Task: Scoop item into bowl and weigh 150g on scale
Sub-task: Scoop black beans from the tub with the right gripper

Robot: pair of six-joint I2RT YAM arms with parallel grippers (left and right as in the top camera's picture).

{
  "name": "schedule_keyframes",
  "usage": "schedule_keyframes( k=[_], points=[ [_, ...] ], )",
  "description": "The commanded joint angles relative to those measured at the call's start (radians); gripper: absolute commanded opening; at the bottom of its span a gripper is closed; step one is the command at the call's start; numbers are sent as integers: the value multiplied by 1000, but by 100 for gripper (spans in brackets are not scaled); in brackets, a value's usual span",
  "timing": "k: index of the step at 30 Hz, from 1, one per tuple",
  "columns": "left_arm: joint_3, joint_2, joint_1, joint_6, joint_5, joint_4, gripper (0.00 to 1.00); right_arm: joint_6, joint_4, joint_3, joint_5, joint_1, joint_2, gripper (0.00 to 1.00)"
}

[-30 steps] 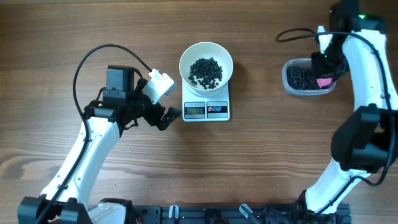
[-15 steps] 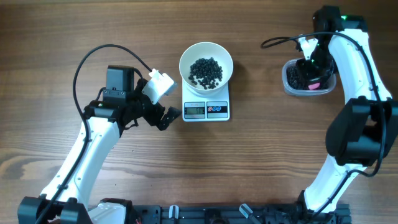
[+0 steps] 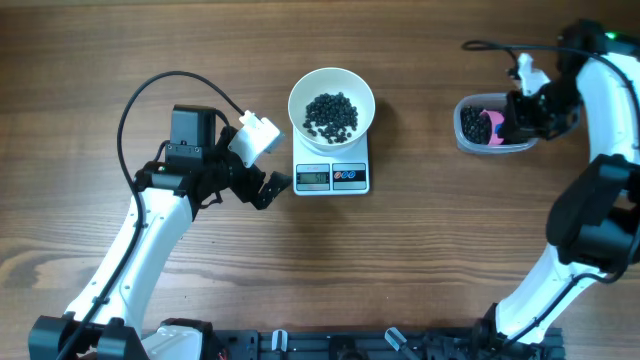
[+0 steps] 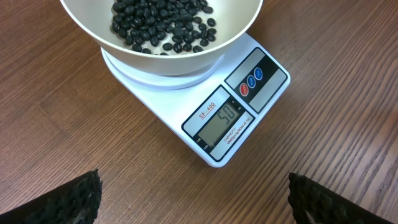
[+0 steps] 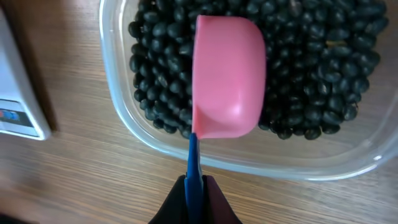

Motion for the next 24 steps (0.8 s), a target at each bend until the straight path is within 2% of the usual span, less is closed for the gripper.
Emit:
schedule_keyframes(
  k=[1, 13, 24],
  points=[
    [-6, -1, 3, 5, 12, 3, 100, -43, -16, -19, -188, -71, 27, 4],
    [-6, -1, 3, 5, 11, 3, 100, -205, -63, -19, -414, -321, 27, 4],
    [-6, -1, 3, 5, 11, 3, 100, -301, -108, -19, -710, -348, 27, 4]
  ],
)
